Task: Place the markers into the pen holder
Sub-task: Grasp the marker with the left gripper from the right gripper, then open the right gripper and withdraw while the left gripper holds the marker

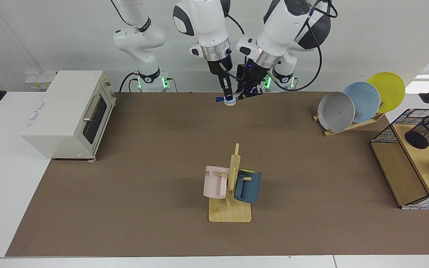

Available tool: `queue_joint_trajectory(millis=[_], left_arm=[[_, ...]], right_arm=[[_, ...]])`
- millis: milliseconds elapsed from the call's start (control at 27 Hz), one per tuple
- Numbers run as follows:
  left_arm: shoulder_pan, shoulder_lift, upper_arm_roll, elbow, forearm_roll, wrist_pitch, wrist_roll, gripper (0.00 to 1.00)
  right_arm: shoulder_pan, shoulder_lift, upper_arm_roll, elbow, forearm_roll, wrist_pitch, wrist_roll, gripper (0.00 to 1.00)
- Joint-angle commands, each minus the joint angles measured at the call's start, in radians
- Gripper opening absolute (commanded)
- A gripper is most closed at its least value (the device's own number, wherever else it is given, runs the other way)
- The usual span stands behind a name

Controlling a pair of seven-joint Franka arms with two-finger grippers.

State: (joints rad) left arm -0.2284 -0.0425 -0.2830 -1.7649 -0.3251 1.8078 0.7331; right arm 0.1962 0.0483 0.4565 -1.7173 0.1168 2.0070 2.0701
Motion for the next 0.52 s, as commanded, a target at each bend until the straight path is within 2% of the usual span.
queue_joint_trajectory(millis=[0,296,481], left_arm=[[0.000,-0.023,0.008,-0.019,0.001,0.021,-0.021,0.00],[0.006,-0.027,0.015,-0.019,0.003,0.018,-0.020,0.00],[0.007,-0.031,0.018,-0.018,0.024,0.015,-0.021,0.00]], right_arm=[[-0.066,-0.001,-0.002,0.007,-0.020,-0.025,-0.063,1.00],[-0.173,-0.067,-0.032,0.010,-0.016,-0.175,-0.456,1.00],[-0.262,-0.090,-0.027,0.013,-0.020,-0.301,-0.772,1.00]])
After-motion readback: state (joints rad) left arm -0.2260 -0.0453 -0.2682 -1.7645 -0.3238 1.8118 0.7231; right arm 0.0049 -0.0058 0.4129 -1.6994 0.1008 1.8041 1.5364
